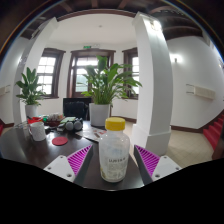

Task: Pour water

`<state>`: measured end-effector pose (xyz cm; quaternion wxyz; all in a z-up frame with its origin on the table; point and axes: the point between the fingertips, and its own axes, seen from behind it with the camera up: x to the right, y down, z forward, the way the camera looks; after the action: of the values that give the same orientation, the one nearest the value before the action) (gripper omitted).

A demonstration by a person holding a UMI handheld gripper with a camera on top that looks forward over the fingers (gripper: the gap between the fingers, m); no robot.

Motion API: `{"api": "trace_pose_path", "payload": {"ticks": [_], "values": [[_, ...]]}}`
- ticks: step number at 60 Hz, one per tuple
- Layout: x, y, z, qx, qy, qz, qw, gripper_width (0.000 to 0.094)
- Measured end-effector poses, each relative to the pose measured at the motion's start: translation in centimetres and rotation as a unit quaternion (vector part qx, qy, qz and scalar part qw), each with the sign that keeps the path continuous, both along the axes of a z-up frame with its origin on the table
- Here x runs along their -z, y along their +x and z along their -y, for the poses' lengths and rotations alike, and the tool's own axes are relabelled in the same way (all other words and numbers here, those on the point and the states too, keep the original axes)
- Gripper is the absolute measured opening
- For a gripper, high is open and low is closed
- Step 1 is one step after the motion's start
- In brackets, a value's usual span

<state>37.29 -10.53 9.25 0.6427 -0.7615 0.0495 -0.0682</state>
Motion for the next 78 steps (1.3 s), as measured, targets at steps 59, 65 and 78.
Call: {"api": "trace_pose_path", "payload": {"ticks": [59,65,78], "values": [[-2.0,-10.9,-9.2,-0.069,-0.053,0.230,0.969,0.0396],[-3.1,-15.5,-13.4,-0.113,-0.053,0.346,0.930,0.0396],[-4.4,-24.1,-20.4,-0.158,-0.048,0.589,0.791,0.0397]]}}
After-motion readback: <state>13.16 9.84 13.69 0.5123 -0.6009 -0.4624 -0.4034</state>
